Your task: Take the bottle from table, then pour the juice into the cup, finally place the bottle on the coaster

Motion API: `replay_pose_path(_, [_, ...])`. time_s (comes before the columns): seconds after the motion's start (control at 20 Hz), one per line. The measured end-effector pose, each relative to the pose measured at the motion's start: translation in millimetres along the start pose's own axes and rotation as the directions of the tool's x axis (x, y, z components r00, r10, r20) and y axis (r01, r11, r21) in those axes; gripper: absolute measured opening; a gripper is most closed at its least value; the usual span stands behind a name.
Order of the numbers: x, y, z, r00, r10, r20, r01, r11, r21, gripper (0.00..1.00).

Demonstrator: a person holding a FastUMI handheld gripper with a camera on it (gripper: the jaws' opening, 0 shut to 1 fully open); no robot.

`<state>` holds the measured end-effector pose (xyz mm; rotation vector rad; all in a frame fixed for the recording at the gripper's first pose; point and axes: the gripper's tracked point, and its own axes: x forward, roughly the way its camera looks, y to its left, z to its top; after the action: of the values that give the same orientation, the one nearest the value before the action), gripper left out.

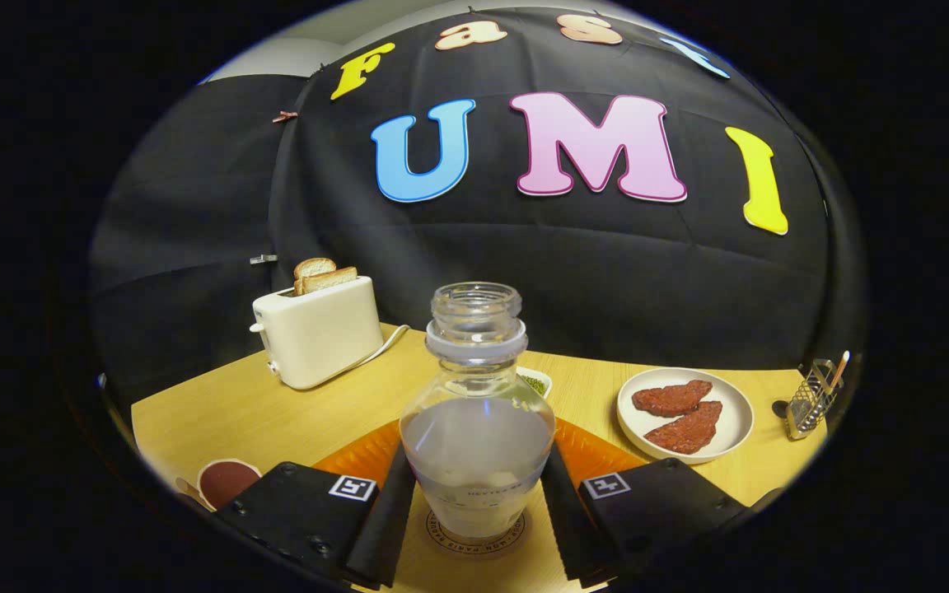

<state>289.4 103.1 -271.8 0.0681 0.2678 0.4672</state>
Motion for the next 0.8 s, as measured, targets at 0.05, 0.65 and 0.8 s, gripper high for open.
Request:
replay_pose_path(0.05, [0.5,0.4,-2.3,1.0,0.001,0.002,-0.001,1.0,0.001,0.75])
replay_pose_path(0.65, [4.8,5.8,-11.8,1.0,0.009,-0.024,-0.01,0.999,-0.042,0.8])
replay_pose_path(0.8, [4.0,3.1,-11.6,0.999,0.002,-0.035,-0.004,0.999,-0.045,0.92])
